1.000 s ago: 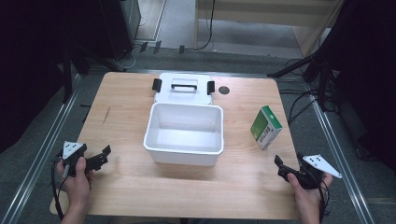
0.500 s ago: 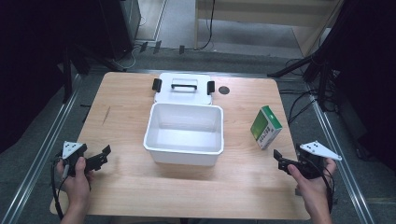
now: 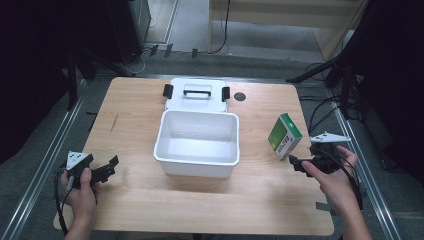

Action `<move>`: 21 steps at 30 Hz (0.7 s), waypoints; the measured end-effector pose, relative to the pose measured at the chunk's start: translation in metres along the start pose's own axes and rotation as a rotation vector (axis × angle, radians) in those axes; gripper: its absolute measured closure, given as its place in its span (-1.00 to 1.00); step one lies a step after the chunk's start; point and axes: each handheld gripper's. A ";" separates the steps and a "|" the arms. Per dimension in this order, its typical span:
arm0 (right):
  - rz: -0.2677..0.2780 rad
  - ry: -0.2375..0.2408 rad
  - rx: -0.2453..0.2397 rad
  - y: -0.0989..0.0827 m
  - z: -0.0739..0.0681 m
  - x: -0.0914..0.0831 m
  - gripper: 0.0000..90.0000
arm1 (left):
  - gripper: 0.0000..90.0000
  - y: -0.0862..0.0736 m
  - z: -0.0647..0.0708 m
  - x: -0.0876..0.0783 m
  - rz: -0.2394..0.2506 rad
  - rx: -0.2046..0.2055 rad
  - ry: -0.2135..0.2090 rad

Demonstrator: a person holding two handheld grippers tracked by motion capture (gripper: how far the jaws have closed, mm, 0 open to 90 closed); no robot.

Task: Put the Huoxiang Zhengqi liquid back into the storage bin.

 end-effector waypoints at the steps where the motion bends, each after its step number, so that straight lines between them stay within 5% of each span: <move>1: -0.040 -0.003 -0.011 0.006 0.000 0.000 -0.72 | -0.86 0.000 0.000 0.000 0.000 -0.001 0.000; 7: -0.108 0.006 -0.013 0.018 0.001 0.003 -0.72 | -0.86 0.000 0.000 0.000 0.000 -0.001 0.000; 16: -0.289 0.044 -0.044 0.053 0.000 0.006 -0.72 | -0.86 0.000 0.000 0.000 -0.002 -0.001 0.000; 21: -0.404 -0.007 -0.078 0.083 0.002 0.008 -0.71 | -0.86 0.000 -0.001 0.000 -0.005 -0.002 -0.001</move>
Point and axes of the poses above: each handheld gripper's, and its own axes: x roughly forward along the jaws, y roughly out of its top, z roughly to its right, and after that the axes turned 7 degrees about -x, right-handed
